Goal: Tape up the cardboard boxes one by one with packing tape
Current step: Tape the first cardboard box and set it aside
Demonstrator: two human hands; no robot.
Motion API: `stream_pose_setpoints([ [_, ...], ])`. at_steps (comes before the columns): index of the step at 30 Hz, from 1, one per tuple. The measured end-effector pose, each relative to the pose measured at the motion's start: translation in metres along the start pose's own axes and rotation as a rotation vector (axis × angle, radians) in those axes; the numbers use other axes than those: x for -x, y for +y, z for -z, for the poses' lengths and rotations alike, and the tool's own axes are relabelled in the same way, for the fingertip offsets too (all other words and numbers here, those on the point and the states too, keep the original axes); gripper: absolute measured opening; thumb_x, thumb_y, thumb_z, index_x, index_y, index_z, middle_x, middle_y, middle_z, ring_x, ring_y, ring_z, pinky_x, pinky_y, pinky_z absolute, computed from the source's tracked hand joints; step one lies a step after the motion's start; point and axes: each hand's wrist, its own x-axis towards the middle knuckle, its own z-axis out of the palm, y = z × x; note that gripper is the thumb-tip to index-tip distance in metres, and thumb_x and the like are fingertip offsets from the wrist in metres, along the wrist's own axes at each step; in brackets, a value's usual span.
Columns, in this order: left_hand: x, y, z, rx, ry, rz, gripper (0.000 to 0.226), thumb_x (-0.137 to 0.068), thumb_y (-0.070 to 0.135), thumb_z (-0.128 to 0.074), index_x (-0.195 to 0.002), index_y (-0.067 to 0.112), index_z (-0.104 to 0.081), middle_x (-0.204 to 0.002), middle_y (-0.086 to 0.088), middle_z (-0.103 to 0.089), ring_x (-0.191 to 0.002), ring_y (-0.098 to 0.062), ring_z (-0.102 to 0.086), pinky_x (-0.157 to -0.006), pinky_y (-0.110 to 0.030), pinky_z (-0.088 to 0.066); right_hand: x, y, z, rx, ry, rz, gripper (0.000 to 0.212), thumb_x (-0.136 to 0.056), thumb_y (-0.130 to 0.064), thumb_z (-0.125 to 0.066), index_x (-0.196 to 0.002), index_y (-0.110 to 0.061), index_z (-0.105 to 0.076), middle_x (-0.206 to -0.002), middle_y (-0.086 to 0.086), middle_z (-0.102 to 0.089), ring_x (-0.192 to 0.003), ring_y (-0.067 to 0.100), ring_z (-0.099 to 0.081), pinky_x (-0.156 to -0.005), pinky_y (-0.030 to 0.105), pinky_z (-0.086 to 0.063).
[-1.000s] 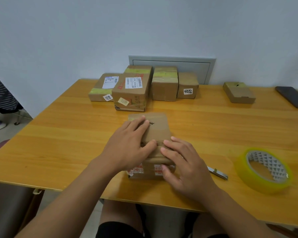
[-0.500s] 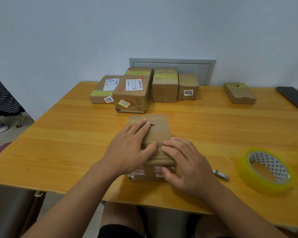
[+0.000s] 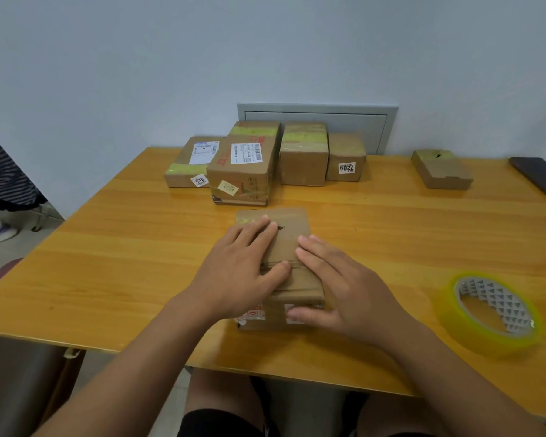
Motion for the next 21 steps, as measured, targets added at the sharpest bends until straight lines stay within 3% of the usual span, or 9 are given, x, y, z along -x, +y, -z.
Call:
stream_pose_setpoints([
  [8,0.0,0.0,0.001,0.003,0.002,-0.005,0.094,-0.074,0.073,-0.008,-0.156,0.027,-0.02,-0.162,0.012,-0.014,-0.141,-0.008,-0.013,-0.117,-0.028,-0.015,-0.002,-0.002,0.002,-0.048,0.009,-0.042,0.079,-0.088,-0.072,-0.044,-0.139,-0.012,-0.054,-0.149,0.001,-0.047,-0.14,0.015,-0.039,-0.098,0.036,-0.052],
  [15,0.002,0.001,-0.001,0.017,0.044,0.0,0.095,-0.075,0.071,-0.007,-0.156,0.025,-0.02,-0.163,0.012,-0.013,-0.143,-0.006,-0.013,-0.115,-0.023,-0.013,-0.002,-0.005,0.003,-0.021,-0.022,-0.042,0.084,-0.083,-0.072,-0.048,-0.141,-0.011,-0.05,-0.152,0.001,-0.043,-0.143,0.017,-0.035,-0.103,0.035,-0.047],
  [19,0.003,0.001,-0.002,0.054,0.083,0.01,0.089,-0.078,0.068,-0.013,-0.155,0.024,-0.027,-0.162,0.013,-0.018,-0.143,-0.005,-0.016,-0.115,-0.022,-0.016,-0.003,-0.016,0.006,0.055,-0.088,-0.101,0.09,-0.08,-0.076,-0.042,-0.144,-0.013,-0.044,-0.155,0.002,-0.039,-0.136,0.023,-0.046,-0.091,0.037,-0.054],
  [21,0.004,0.002,-0.003,0.144,0.133,0.048,0.078,-0.084,0.06,-0.025,-0.152,0.024,-0.035,-0.16,0.013,-0.026,-0.143,-0.004,-0.022,-0.114,-0.024,-0.021,-0.007,-0.023,0.011,0.069,-0.163,-0.142,0.093,-0.079,-0.076,-0.042,-0.149,-0.014,-0.035,-0.16,-0.001,-0.027,-0.135,0.02,-0.046,-0.088,0.036,-0.054],
])
